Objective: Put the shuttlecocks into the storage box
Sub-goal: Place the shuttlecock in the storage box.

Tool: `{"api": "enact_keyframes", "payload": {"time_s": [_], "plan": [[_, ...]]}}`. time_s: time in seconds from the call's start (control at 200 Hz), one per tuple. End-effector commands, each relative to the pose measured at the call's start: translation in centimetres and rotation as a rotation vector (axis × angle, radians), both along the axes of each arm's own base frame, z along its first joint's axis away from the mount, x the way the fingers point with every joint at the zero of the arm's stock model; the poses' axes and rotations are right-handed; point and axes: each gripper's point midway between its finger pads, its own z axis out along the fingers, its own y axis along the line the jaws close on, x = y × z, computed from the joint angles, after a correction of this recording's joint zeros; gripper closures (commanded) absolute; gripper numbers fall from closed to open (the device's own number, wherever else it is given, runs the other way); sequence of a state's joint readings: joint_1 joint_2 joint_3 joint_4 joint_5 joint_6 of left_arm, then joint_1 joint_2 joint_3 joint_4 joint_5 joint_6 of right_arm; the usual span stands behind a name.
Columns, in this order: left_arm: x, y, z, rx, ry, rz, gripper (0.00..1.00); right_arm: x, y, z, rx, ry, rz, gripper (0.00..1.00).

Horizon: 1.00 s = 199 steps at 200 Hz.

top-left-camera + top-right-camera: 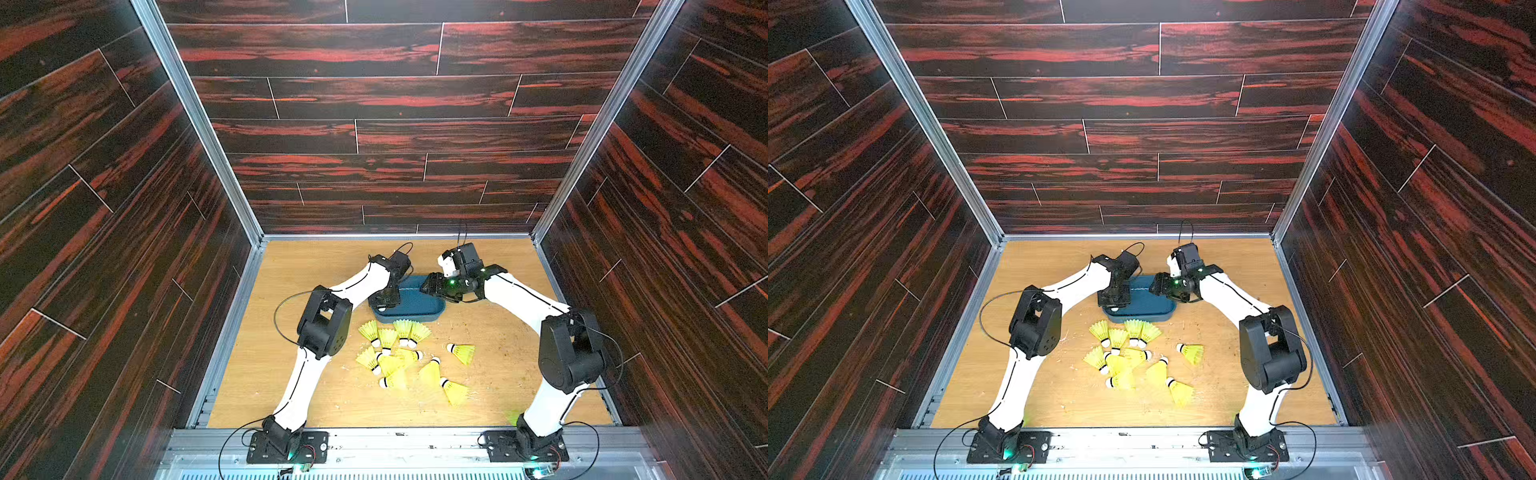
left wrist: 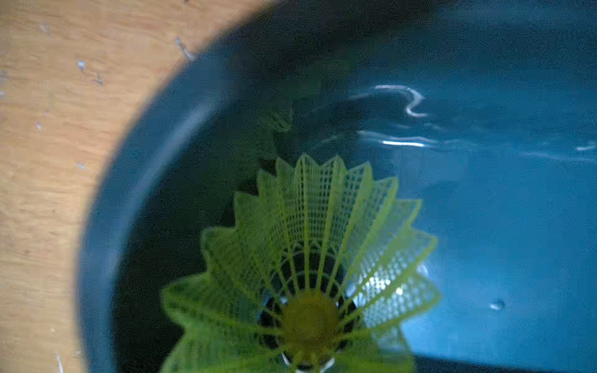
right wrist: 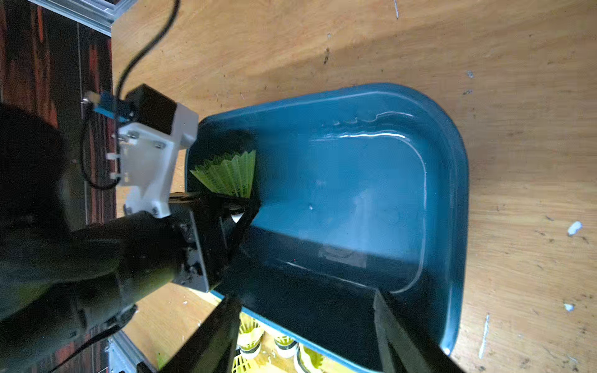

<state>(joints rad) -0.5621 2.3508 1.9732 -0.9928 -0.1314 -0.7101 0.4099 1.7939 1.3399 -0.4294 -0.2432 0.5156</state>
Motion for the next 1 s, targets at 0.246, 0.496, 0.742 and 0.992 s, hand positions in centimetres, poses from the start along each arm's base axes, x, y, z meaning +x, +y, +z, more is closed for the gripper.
{"api": "enact_keyframes", "payload": {"time_s": [0.246, 0.496, 0.742, 0.992], "plan": [[0.2, 0.7, 0.9, 0.047, -0.010, 0.001, 0.59, 0.3, 0.0, 0.0, 0.009, 0.012, 0.003, 0.30], [0.7, 0.6, 2.9, 0.030, -0.050, 0.004, 0.50, 0.2, -0.2, 0.6, 0.009, 0.007, -0.007, 0.29], [0.9, 0.5, 4.7, 0.019, -0.077, 0.011, 0.44, -0.2, -0.7, 1.6, 0.004, -0.001, -0.026, 0.29], [0.7, 0.5, 7.2, -0.013, -0.110, 0.013, 0.36, -1.3, -2.1, 3.0, -0.012, 0.000, -0.107, 0.30]]}}
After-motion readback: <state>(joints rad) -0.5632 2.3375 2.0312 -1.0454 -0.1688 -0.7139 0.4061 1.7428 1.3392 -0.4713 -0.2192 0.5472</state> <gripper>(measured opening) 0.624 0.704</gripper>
